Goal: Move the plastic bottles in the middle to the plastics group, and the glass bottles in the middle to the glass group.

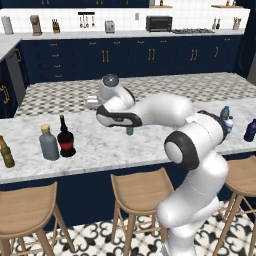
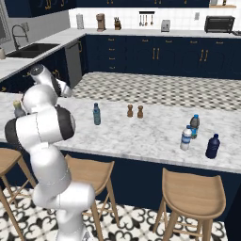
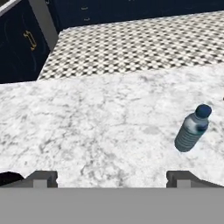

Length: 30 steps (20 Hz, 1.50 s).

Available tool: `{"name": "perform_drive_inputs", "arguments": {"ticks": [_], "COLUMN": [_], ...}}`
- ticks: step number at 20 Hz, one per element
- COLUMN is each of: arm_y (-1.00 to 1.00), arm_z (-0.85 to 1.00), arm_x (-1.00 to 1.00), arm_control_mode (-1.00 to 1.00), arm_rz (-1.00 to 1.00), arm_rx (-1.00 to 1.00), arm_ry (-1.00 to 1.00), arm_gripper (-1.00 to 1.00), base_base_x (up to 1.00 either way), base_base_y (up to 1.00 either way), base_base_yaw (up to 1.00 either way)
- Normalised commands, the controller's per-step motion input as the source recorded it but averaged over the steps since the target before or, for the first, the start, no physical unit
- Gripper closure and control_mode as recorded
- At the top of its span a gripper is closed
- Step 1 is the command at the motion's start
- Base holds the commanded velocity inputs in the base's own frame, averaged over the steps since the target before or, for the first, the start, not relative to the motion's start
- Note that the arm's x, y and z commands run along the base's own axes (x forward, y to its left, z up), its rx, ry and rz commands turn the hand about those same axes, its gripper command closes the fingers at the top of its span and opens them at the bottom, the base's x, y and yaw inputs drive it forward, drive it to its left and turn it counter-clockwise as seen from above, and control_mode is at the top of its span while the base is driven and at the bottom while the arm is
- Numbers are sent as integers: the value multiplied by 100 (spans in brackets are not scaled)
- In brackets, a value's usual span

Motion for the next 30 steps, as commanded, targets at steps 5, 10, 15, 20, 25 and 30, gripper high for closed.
{"name": "perform_drive_inputs", "arguments": {"ticks": [5, 10, 15, 20, 25, 30], "arm_y": [-94, -86, -69, -29, -3, 0], "arm_z": [4, 3, 3, 12, -3, -25], "arm_x": [-29, -20, -5, 1, 27, 46], "arm_control_mode": [-100, -100, -100, -100, -100, -100], "arm_rz": [-14, -13, -11, 2, 27, 36], "arm_rx": [0, 0, 0, 5, 4, 0], "arm_ry": [0, 0, 1, 19, 19, 0], "arm_gripper": [-100, -100, -100, -100, -100, -100], "base_base_x": [0, 0, 0, 0, 0, 0], "base_base_y": [0, 0, 0, 0, 0, 0], "base_base_yaw": [0, 0, 0, 0, 0, 0]}}
